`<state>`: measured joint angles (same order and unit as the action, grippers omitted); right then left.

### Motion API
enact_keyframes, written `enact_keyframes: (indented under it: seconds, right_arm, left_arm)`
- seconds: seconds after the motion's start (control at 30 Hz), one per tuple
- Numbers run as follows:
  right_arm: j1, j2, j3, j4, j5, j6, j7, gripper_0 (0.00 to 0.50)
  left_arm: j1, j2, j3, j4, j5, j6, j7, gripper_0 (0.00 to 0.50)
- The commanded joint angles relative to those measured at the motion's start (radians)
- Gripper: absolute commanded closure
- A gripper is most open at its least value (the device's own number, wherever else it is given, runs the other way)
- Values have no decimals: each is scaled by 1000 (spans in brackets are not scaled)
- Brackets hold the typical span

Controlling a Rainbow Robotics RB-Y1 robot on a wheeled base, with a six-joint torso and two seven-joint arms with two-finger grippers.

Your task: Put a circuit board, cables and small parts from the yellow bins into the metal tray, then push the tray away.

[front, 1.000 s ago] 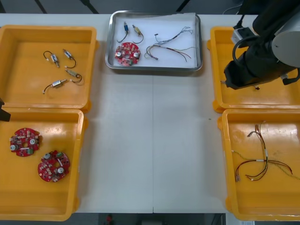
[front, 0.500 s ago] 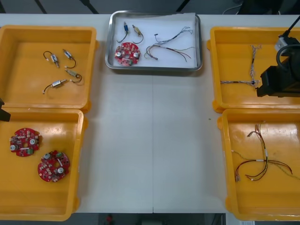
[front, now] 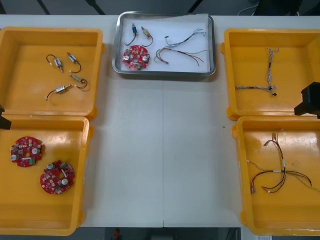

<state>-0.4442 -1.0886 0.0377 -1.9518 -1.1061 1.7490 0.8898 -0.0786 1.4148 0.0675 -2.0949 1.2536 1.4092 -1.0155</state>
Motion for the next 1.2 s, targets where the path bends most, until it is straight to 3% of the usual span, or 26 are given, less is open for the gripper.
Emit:
enact_keyframes:
  seconds: [0.03, 0.5, 1.2]
  right_arm:
    - [55, -44, -51, -53, 14, 7, -45, 0]
    - [191, -40, -119, -154, 29, -9, -29, 0]
    - [191, -40, -119, -154, 29, -9, -29, 0]
  left_arm:
    - [14, 38, -3, -14, 1, -3, 43, 0]
    - [14, 38, -3, -14, 1, -3, 43, 0]
    - [14, 38, -3, -14, 1, -3, 43, 0]
